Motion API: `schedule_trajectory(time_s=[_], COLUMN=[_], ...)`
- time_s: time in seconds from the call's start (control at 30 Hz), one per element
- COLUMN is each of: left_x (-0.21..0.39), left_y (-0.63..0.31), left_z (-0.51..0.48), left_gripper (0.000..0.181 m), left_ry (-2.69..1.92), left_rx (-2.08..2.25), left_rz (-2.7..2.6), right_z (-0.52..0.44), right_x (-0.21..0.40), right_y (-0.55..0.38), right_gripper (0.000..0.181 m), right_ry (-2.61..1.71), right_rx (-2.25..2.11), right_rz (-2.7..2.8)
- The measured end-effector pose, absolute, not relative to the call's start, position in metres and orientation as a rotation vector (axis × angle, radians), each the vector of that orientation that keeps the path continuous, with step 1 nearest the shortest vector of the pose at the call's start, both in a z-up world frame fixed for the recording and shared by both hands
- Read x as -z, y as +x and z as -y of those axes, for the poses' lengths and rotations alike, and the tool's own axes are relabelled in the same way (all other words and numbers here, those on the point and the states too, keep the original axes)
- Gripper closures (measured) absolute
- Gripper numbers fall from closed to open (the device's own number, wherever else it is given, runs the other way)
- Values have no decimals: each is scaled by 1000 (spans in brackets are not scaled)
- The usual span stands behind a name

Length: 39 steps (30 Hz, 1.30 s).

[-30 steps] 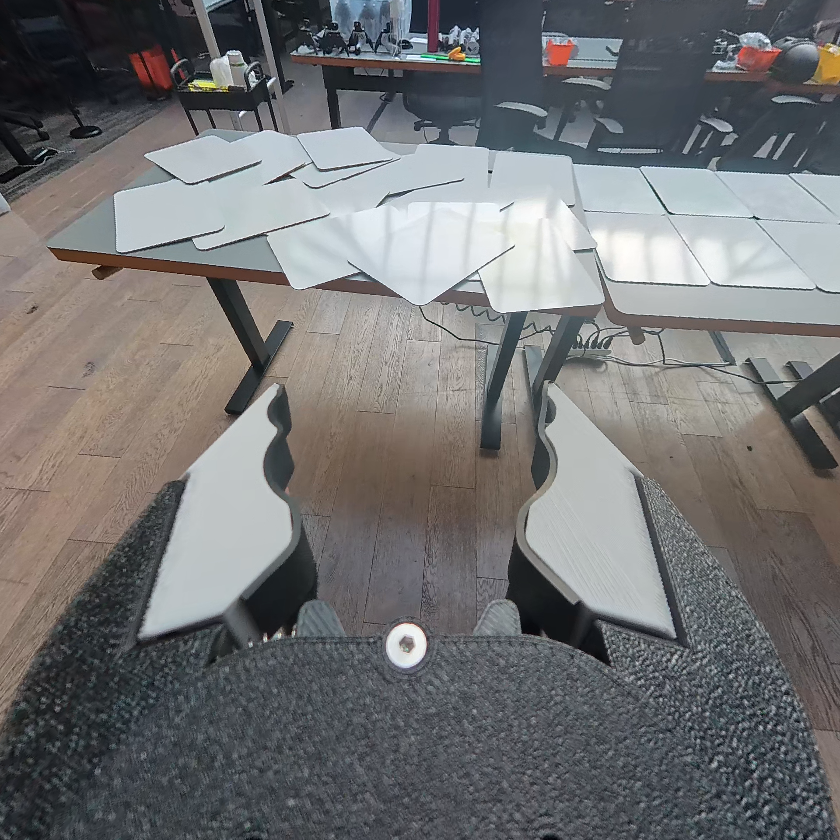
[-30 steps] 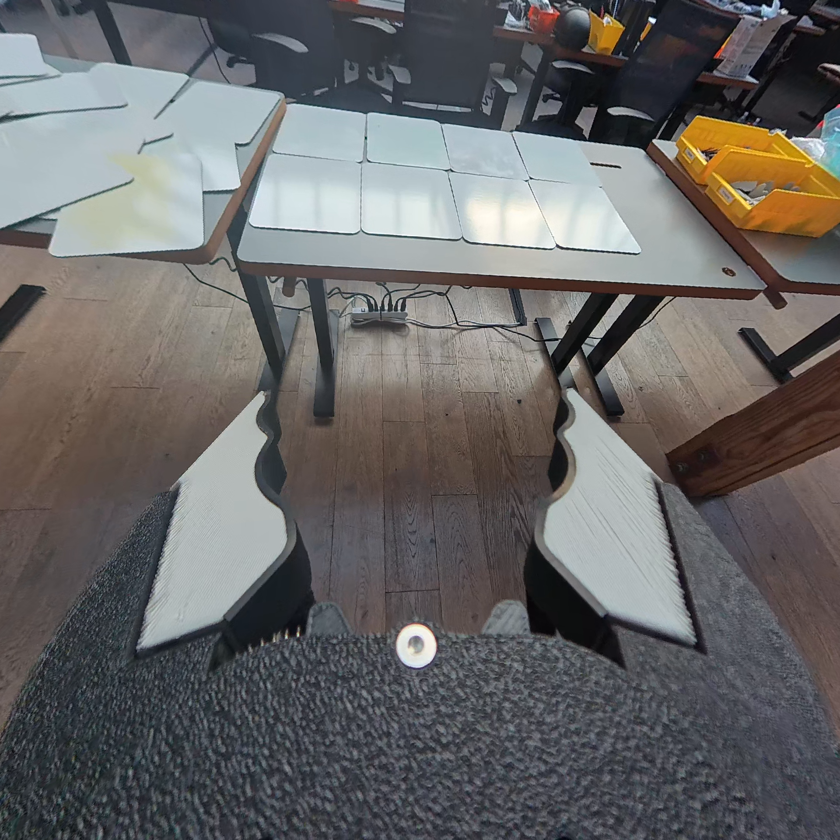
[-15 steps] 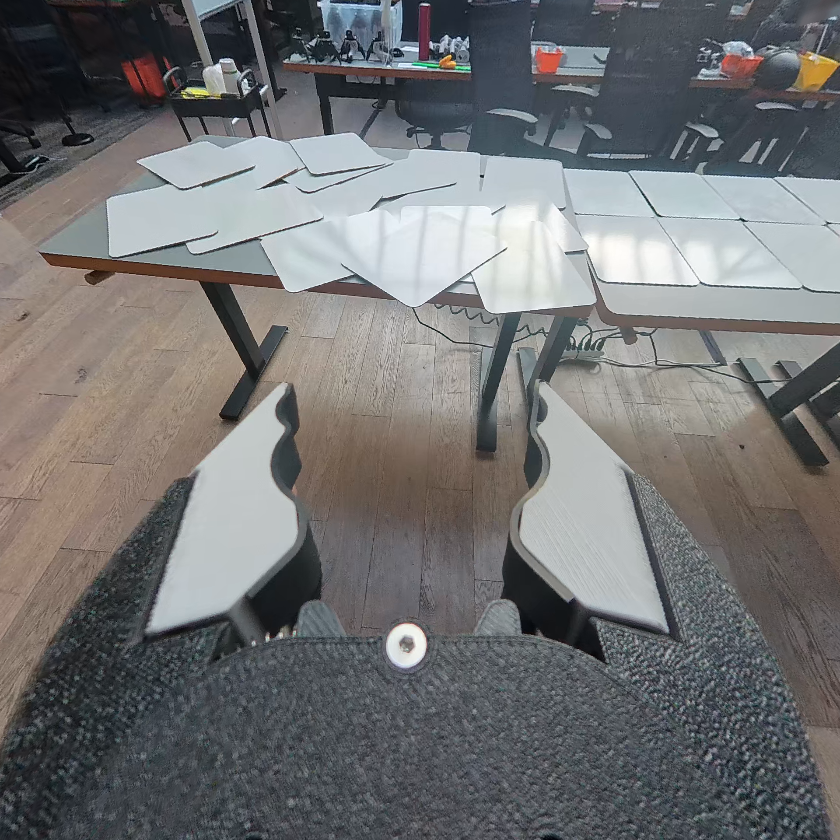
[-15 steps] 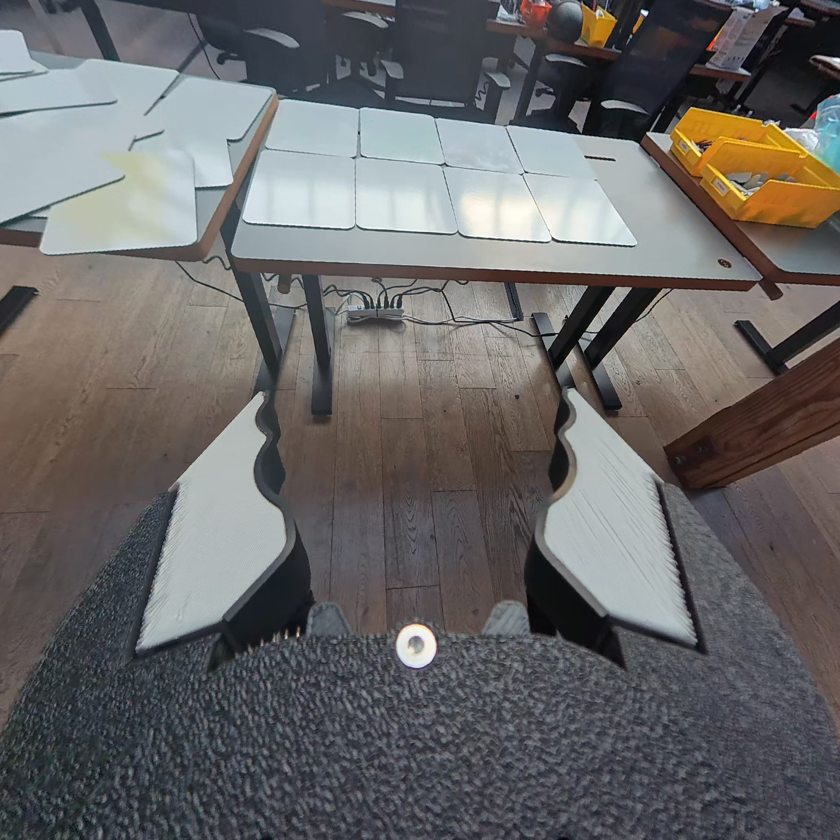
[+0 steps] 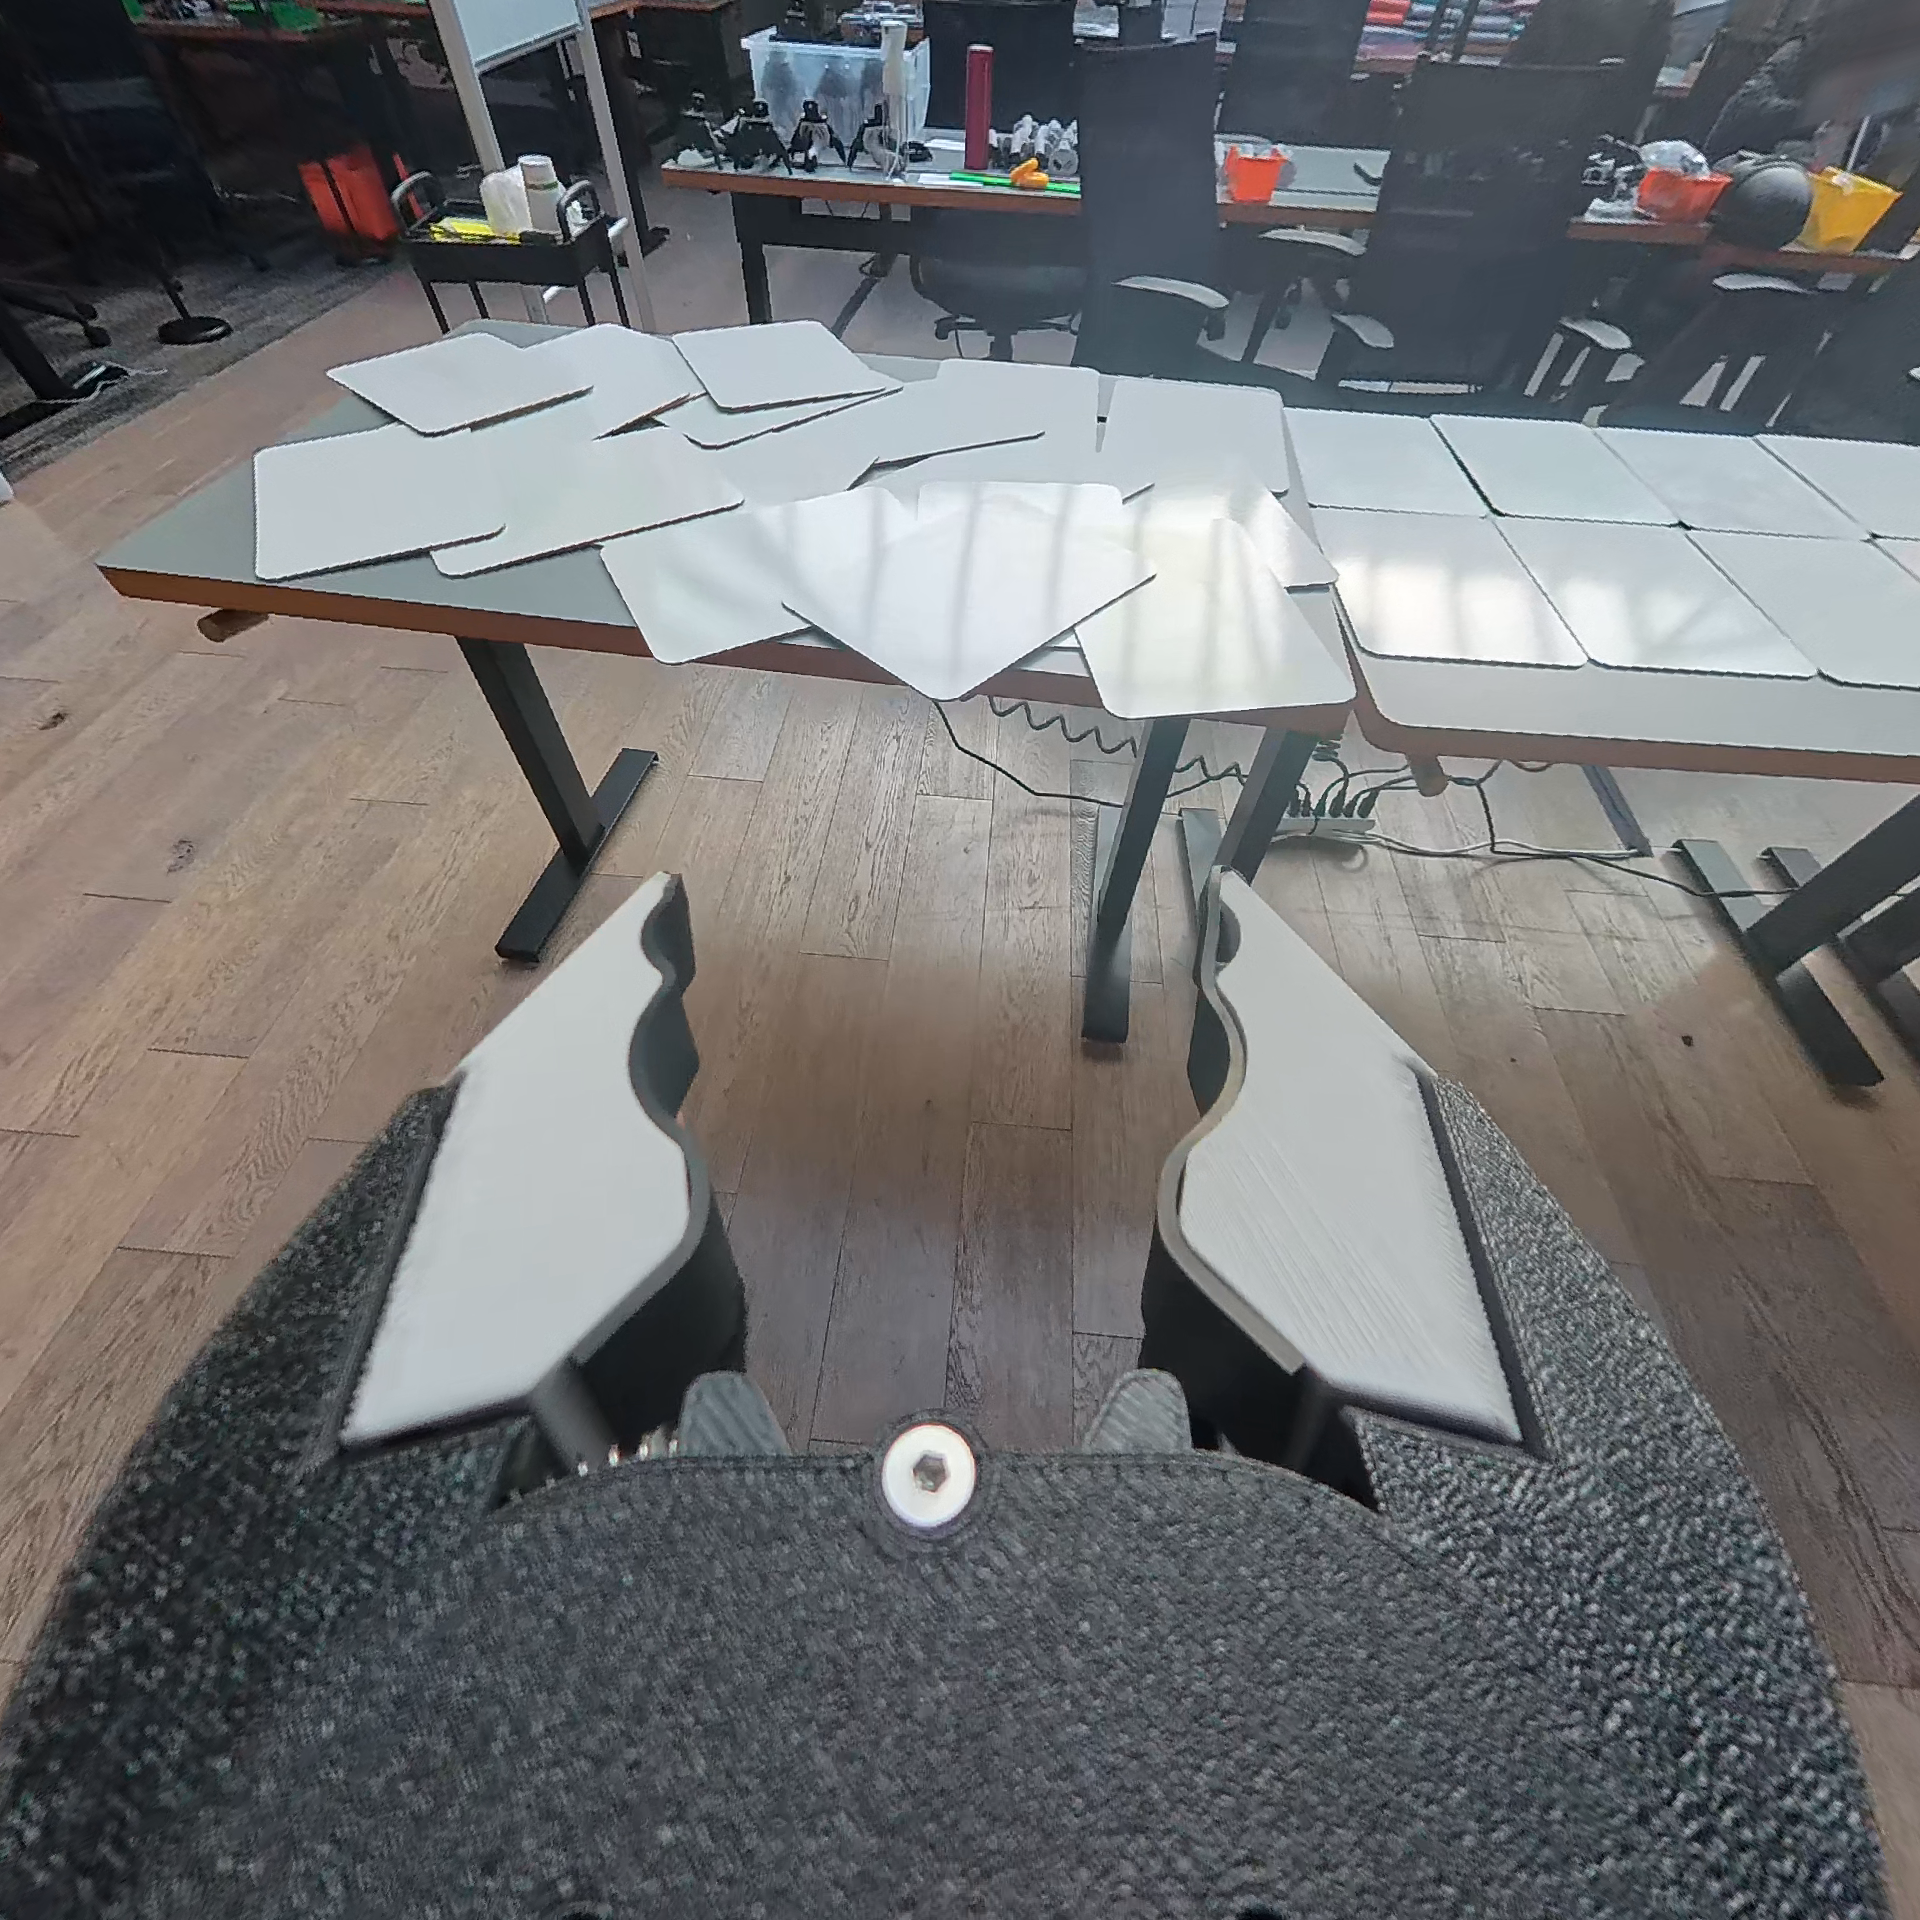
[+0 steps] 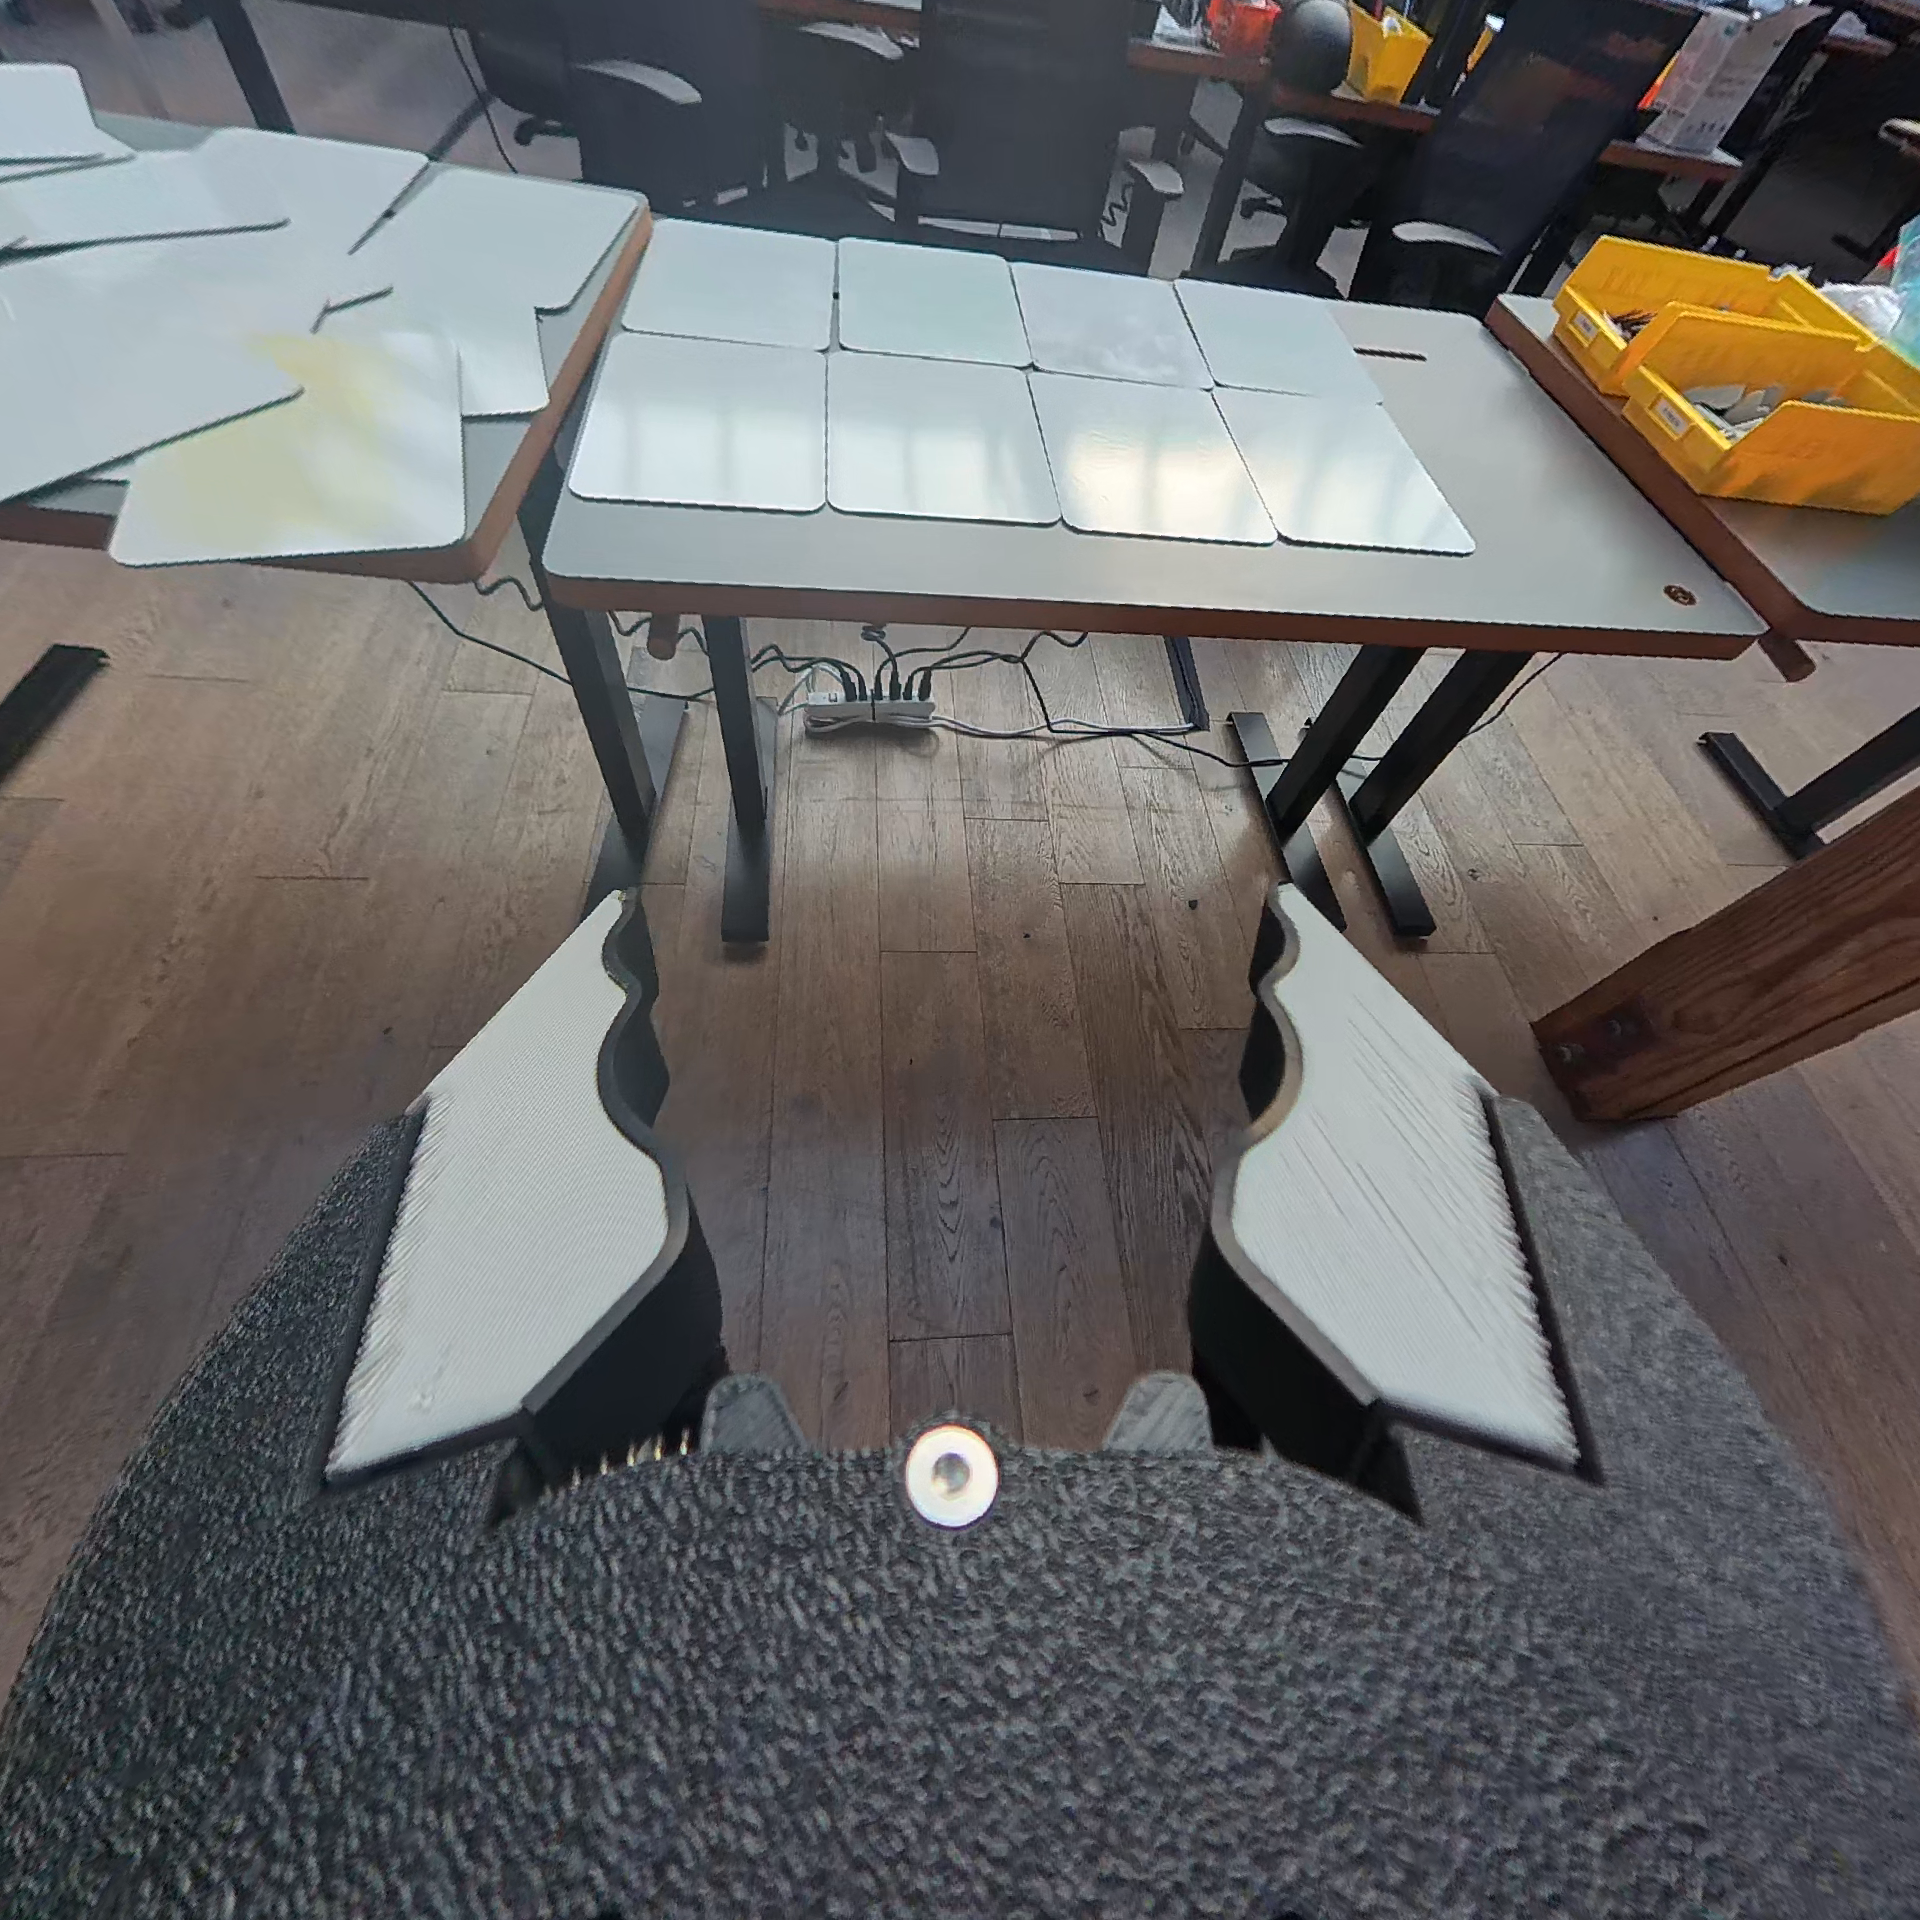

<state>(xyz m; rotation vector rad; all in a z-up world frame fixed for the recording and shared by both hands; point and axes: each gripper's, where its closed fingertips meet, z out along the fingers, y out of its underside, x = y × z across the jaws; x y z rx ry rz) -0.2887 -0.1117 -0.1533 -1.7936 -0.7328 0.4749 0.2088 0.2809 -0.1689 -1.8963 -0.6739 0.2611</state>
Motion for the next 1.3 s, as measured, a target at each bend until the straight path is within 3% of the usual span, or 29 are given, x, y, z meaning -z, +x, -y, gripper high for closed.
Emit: schedule_trajectory(time_s=[1.3], left_x=[158], left_y=[-299], left_z=[113], left_gripper=[75], left_ry=[-1779], left_rx=[-443], left_rz=[738], right_z=[-270], right_x=[182], right_y=[184], right_gripper=[67], right_ry=[-1912], right_rx=[-303], right_rz=[695])
